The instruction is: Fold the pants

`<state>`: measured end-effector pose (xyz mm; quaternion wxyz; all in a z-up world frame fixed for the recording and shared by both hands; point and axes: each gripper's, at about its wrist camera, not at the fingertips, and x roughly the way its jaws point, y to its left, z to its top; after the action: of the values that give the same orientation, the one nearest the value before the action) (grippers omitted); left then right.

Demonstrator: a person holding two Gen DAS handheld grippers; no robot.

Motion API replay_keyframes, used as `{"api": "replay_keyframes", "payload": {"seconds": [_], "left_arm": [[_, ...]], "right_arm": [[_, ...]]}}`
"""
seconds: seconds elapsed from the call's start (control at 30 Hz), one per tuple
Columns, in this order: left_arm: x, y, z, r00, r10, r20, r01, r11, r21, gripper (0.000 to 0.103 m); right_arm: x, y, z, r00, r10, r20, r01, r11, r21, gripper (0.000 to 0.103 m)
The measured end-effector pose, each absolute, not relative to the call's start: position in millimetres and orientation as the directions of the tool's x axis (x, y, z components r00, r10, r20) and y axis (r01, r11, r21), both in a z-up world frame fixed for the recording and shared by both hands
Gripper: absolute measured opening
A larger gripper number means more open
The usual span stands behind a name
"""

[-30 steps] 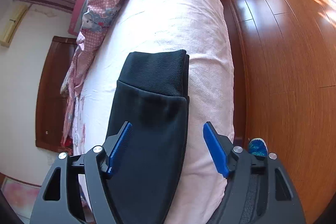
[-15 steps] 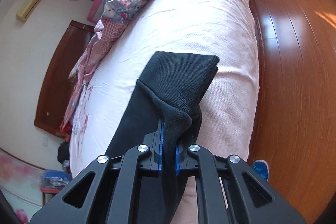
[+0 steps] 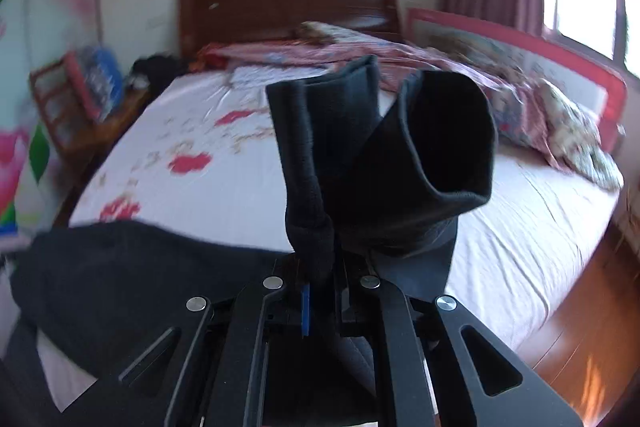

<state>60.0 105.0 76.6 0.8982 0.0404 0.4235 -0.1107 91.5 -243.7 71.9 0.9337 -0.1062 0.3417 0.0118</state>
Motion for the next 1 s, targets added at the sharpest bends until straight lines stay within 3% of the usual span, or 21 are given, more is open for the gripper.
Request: {"api": "replay_keyframes", "payload": {"seconds": [0.13, 0.2, 0.37, 0.43, 0.47, 0.5, 0.57, 0.67, 0.77, 1.0], "left_arm": [[53.7, 131.5, 74.7, 0.622, -0.154, -0.767, 0.171, 0.983, -0.058, 0.096], [48.2, 141.3, 70.7, 0.622, -0.145, -0.769, 0.153, 0.986, -0.063, 0.096], [35.8, 157.4, 53.3, 0.602, -0.140, -0.786, 0.117, 0.989, -0.087, 0.097], [35.3, 157.4, 45.7, 0.585, -0.151, -0.797, 0.106, 0.988, -0.110, 0.097], [35.7, 156.5, 43.1, 0.579, -0.159, -0.800, 0.102, 0.987, -0.122, 0.097], [36.3, 154.8, 41.1, 0.573, -0.168, -0.802, 0.103, 0.986, -0.134, 0.097], [35.6, 149.5, 42.2, 0.579, -0.172, -0.797, 0.111, 0.985, -0.132, 0.097], [34.6, 142.4, 47.4, 0.592, -0.173, -0.787, 0.135, 0.984, -0.115, 0.097], [36.0, 138.9, 48.2, 0.592, -0.182, -0.785, 0.145, 0.982, -0.119, 0.097], [31.7, 133.4, 53.6, 0.601, -0.205, -0.772, 0.153, 0.978, -0.140, 0.097]], "right_arm": [[81.1, -143.7, -24.0, 0.679, -0.111, -0.726, -0.337, 0.831, -0.443, 0.007], [66.8, -121.7, -58.2, 0.702, -0.192, -0.686, -0.384, 0.709, -0.591, 0.007], [52.7, -116.9, -32.7, 0.797, -0.225, -0.560, -0.317, 0.633, -0.706, 0.007], [50.6, -113.2, -29.1, 0.768, -0.179, -0.615, -0.383, 0.642, -0.664, 0.009], [48.0, -112.0, -29.9, 0.732, -0.144, -0.666, -0.434, 0.655, -0.618, 0.018], [43.0, -112.1, -28.3, 0.691, -0.088, -0.717, -0.486, 0.678, -0.552, 0.034], [33.8, -117.5, -15.6, 0.649, -0.019, -0.761, -0.512, 0.728, -0.455, 0.053], [29.1, -145.5, 25.6, 0.620, 0.154, -0.769, -0.492, 0.840, -0.229, 0.053], [51.5, -186.1, 43.4, 0.625, 0.184, -0.758, -0.352, 0.934, -0.064, 0.053], [85.5, -188.8, 20.4, 0.627, 0.202, -0.752, -0.412, 0.906, -0.100, 0.053]]}}
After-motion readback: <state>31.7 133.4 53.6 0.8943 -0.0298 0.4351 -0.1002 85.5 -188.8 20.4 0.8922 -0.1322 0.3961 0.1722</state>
